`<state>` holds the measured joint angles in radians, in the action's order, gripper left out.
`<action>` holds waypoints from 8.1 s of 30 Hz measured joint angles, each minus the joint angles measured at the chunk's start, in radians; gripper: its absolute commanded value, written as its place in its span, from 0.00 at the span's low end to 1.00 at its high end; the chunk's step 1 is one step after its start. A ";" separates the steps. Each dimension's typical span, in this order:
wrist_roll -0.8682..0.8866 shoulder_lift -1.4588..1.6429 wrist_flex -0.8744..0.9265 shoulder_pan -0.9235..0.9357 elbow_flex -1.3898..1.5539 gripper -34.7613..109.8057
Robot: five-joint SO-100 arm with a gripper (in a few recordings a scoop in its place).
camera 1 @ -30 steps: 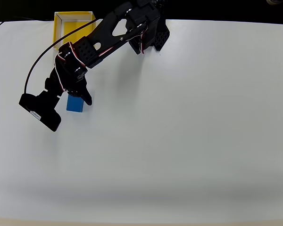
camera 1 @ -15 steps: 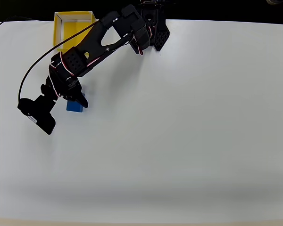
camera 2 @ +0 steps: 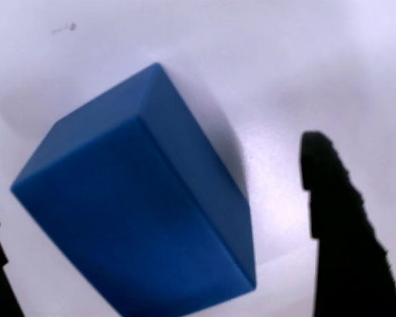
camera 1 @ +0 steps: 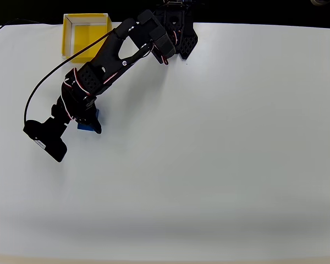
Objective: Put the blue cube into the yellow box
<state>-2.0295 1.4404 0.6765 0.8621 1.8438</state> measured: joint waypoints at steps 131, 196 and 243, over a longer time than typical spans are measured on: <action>0.324 0.693 0.351 0.864 0.357 0.34; 0.291 0.822 0.379 0.801 0.472 0.48; 0.431 1.370 0.351 -0.687 0.810 0.24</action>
<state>-1.5984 2.8103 1.0278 0.1749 2.6538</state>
